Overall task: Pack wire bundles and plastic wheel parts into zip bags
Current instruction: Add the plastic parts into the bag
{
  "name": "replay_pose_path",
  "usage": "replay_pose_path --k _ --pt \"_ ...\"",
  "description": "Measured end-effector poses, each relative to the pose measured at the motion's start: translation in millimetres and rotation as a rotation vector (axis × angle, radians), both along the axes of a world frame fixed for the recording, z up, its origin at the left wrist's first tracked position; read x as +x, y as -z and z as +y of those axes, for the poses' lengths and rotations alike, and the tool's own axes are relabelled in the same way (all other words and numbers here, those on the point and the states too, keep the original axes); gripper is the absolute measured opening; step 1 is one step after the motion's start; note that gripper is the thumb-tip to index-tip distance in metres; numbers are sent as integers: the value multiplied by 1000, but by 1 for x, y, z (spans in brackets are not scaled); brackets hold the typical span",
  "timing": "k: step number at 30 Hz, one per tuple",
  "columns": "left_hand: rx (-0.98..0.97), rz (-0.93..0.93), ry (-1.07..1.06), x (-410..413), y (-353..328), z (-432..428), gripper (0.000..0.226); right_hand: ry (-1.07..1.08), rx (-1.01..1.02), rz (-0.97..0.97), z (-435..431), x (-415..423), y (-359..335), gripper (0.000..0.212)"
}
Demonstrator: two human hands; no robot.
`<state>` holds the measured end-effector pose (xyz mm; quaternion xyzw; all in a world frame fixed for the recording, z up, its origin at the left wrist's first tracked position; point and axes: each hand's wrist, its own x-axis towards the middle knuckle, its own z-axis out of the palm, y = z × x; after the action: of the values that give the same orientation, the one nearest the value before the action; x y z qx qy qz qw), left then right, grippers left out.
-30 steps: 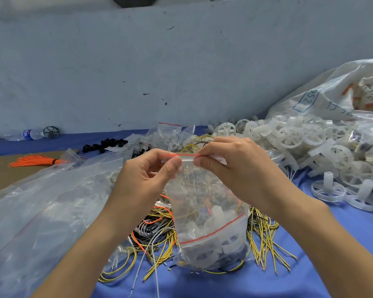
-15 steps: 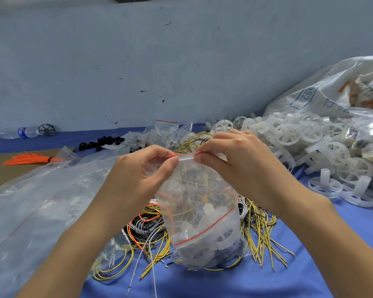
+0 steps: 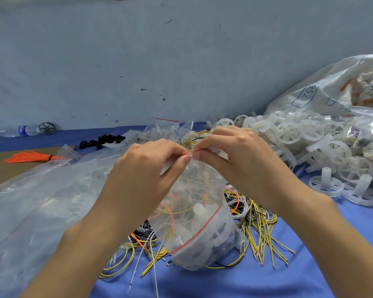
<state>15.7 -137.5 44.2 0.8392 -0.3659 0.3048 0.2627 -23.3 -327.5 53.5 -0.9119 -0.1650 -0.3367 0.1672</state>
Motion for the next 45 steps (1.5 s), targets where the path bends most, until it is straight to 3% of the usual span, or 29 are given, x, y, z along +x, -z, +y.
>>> replay_pose_path --k 13,21,24,34,39,45 --pt "-126 103 95 1 -1 -2 18 -114 299 -4 -6 4 2 9" --pt "-204 160 166 -3 -6 -4 23 -417 868 151 14 7 14 1" --pt "-206 222 225 -3 -8 -5 26 -454 990 196 16 8 15 10" --pt "-223 202 183 -3 -7 -4 10 -438 1137 340 24 7 20 25" --pt "-212 257 186 -2 -6 -5 17 -440 1102 268 26 6 20 8" --pt "-186 192 173 -3 -8 -6 13 -424 1137 226 32 4 22 11"
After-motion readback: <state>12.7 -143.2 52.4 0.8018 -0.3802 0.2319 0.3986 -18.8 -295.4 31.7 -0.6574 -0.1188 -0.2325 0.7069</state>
